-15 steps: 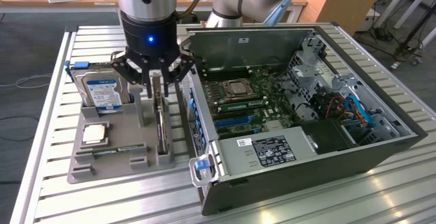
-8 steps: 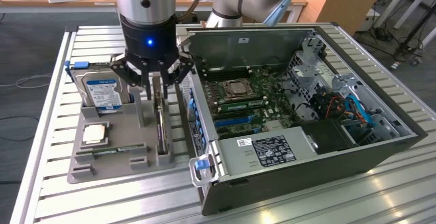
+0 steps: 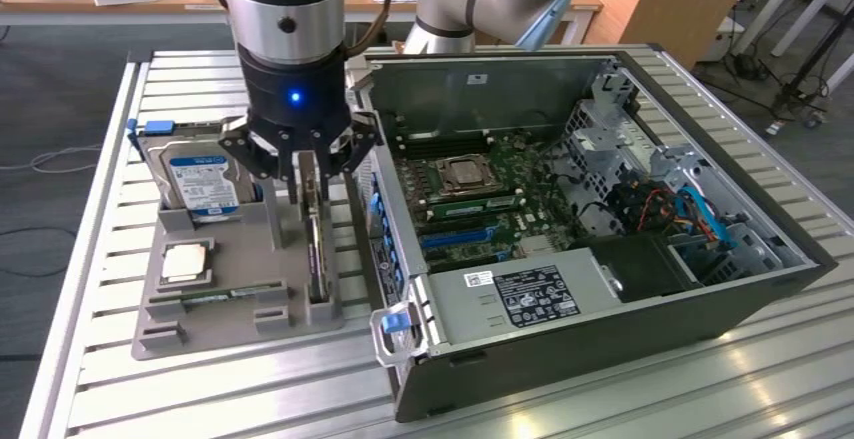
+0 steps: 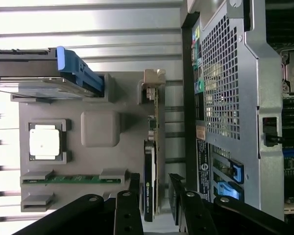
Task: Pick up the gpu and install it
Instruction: 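Reach for the gpu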
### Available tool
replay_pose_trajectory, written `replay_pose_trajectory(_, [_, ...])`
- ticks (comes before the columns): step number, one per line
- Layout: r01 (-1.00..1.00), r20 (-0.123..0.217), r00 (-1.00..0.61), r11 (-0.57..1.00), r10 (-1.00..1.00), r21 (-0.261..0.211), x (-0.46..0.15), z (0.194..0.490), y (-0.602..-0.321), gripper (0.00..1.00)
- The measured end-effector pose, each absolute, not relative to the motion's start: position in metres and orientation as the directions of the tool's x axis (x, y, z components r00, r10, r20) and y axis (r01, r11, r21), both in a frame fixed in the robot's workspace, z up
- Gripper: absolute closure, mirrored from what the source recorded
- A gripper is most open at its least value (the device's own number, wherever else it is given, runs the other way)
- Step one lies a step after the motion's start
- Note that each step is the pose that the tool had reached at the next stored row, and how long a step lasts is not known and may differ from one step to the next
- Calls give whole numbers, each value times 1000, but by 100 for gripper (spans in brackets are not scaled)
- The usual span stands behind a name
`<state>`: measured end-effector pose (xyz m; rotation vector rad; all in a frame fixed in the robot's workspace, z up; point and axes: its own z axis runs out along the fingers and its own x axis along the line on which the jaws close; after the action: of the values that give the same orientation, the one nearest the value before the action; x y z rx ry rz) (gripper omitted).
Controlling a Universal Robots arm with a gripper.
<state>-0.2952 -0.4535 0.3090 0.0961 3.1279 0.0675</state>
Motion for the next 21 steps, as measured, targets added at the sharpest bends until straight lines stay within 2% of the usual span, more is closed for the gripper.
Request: replay_pose_trajectory(21, [61, -10, -998, 997, 61, 43, -295, 292, -454, 63])
